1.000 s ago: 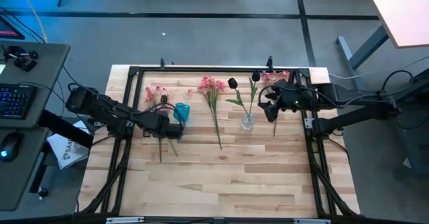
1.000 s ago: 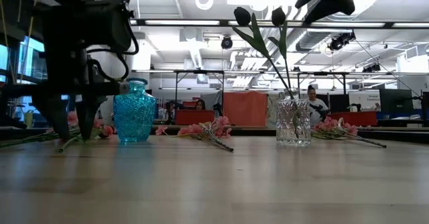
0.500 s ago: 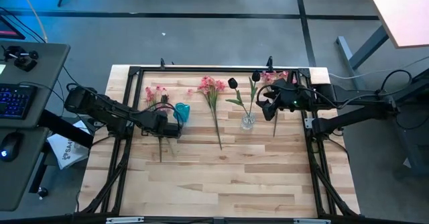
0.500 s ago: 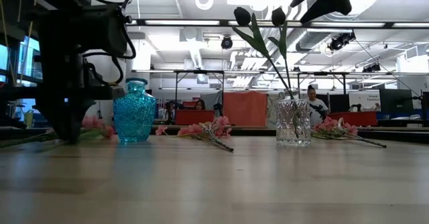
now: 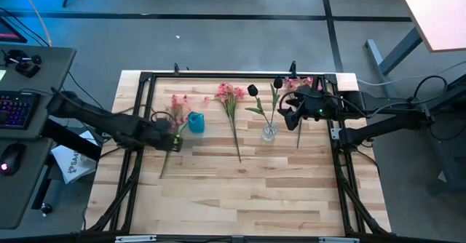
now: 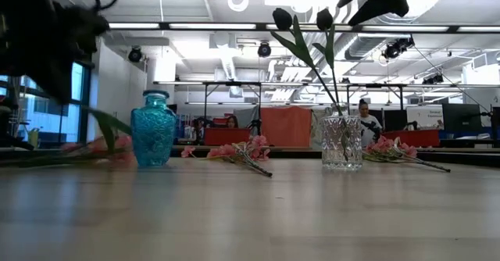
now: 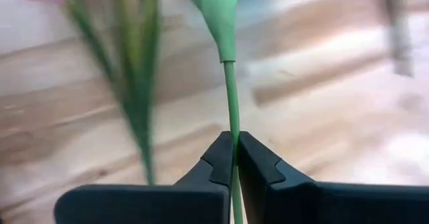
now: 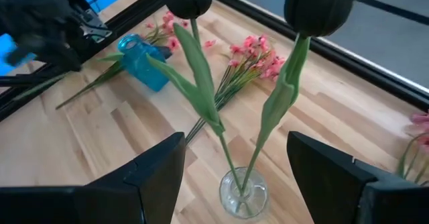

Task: Sort flowers into vase by color
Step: Put the black tulip flower into the transparent flower vase

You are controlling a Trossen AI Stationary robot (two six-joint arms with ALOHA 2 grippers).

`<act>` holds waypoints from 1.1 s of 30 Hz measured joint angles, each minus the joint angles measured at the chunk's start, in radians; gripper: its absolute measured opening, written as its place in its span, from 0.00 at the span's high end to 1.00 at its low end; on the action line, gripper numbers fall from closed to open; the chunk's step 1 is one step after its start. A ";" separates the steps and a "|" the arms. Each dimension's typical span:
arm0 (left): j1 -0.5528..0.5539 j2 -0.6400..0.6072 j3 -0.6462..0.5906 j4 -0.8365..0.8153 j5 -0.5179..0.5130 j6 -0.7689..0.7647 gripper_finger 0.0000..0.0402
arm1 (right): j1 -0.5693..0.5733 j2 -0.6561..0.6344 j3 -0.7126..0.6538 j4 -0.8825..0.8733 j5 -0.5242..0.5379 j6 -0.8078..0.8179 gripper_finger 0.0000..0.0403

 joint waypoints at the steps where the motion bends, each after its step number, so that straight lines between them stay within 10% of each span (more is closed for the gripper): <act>1: -0.001 -0.035 0.000 0.003 0.001 0.013 1.00 | 0.000 0.000 0.000 0.000 0.006 0.000 0.36; 17: 0.060 -0.281 0.002 0.014 -0.165 0.056 1.00 | 0.000 0.000 0.000 0.036 0.010 0.000 0.36; 33: 0.089 -0.217 0.003 0.935 -0.312 0.731 1.00 | 0.000 0.043 0.001 0.608 -0.324 -0.141 0.36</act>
